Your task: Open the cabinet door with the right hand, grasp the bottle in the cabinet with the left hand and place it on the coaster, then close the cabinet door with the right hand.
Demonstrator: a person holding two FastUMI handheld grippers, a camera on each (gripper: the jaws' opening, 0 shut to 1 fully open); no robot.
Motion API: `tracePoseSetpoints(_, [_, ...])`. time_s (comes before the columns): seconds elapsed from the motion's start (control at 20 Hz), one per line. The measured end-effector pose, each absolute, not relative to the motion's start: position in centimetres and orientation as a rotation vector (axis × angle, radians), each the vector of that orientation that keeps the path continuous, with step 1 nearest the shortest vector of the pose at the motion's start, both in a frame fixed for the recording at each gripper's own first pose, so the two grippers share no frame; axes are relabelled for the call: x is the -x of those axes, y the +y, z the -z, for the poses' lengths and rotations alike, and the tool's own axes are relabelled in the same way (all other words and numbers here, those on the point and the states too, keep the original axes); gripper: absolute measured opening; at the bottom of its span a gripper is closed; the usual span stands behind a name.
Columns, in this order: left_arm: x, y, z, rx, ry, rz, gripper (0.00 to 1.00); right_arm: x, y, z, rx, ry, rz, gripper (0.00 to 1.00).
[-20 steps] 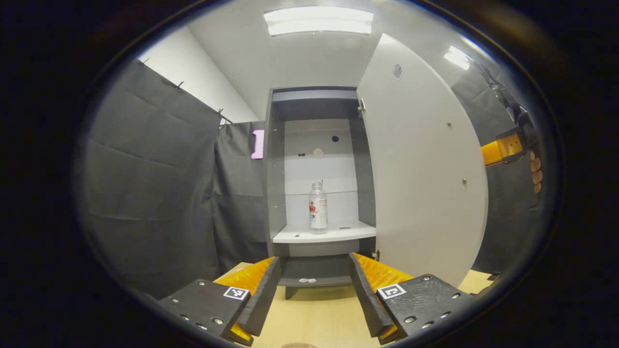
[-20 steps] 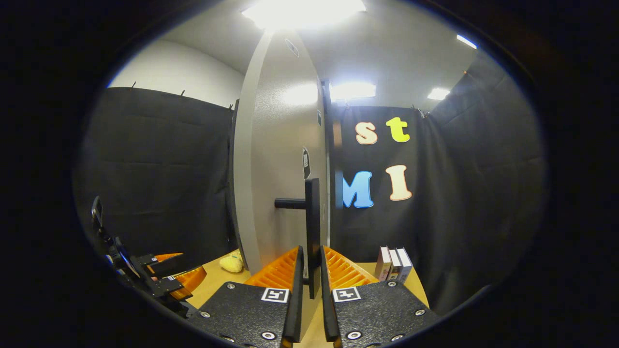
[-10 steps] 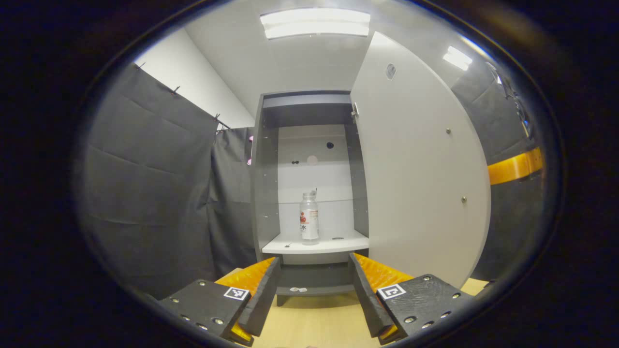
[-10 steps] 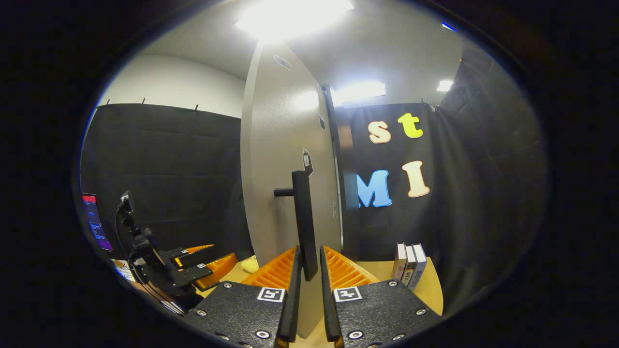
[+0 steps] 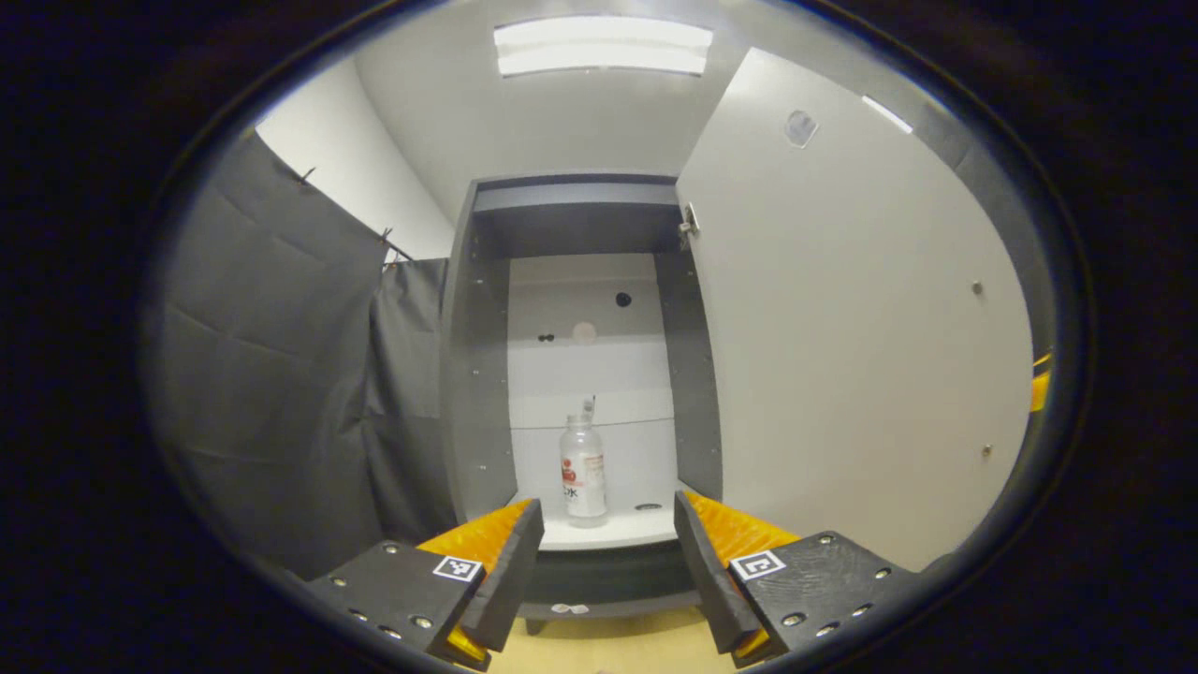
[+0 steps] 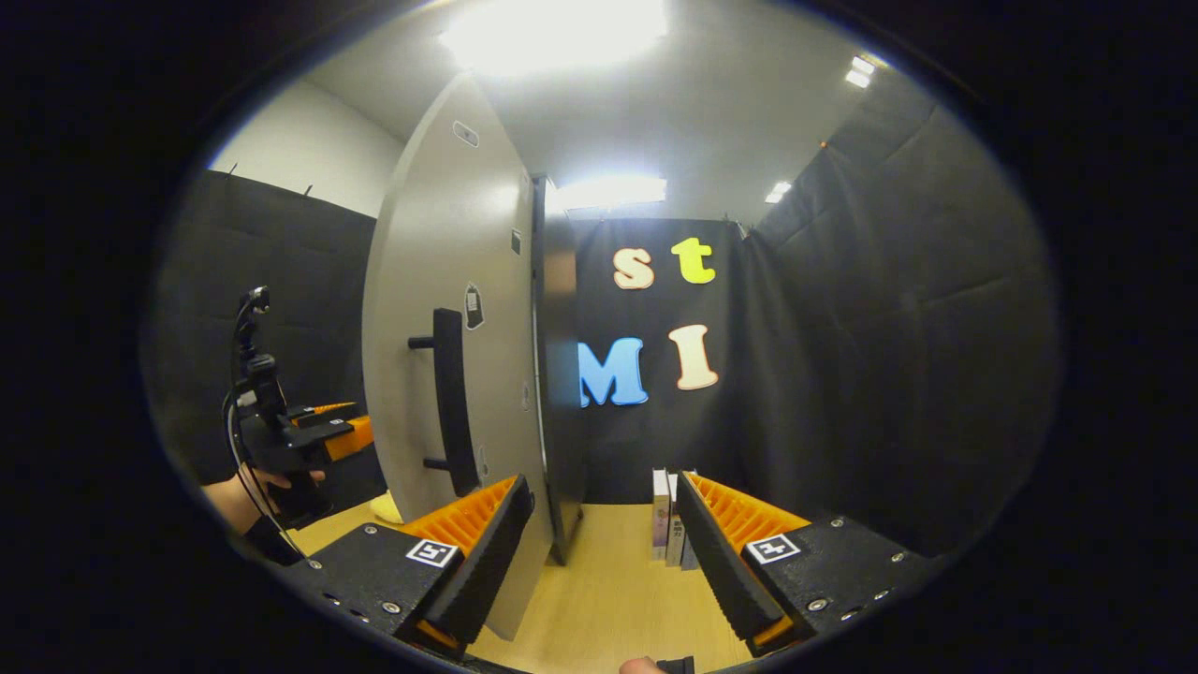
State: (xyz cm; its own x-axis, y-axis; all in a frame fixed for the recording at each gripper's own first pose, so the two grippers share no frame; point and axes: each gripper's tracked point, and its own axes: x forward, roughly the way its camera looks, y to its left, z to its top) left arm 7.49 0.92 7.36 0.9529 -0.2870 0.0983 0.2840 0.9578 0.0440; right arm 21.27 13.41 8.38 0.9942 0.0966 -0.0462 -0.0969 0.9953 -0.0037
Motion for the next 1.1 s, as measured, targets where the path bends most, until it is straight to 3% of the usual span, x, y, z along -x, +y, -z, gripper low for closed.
tracePoseSetpoints(0.1, [-9.6,0.5,-7.4,-0.022,-0.092,0.318,0.81,-21.5,12.5,-8.1,0.014,0.042,-0.037,0.95])
tracePoseSetpoints(0.15, [-10.5,0.2,-7.4,-0.012,-0.083,0.334,0.87,-21.5,12.1,-8.0,0.014,0.045,-0.012,0.95])
tracePoseSetpoints(0.35, [-14.3,-0.3,-7.2,0.016,-0.073,0.372,0.81,-21.2,11.1,-7.1,0.019,0.066,0.076,0.96])
tracePoseSetpoints(0.45, [-16.6,-0.6,-6.7,0.036,-0.06,0.384,0.87,-21.2,10.7,-6.7,0.015,0.077,0.124,0.96])
tracePoseSetpoints(0.5, [-18.1,-0.8,-6.4,0.047,-0.052,0.388,0.81,-21.2,10.6,-6.5,0.01,0.085,0.145,0.96])
tracePoseSetpoints(0.8, [-27.2,-0.7,-4.5,0.034,-0.017,0.388,0.8,-20.0,9.3,-6.4,0.0,0.083,0.297,0.96])
tracePoseSetpoints(1.1, [-32.4,-1.1,-0.6,0.032,0.041,0.386,0.8,-18.7,8.6,-6.3,-0.053,0.053,0.425,0.95])
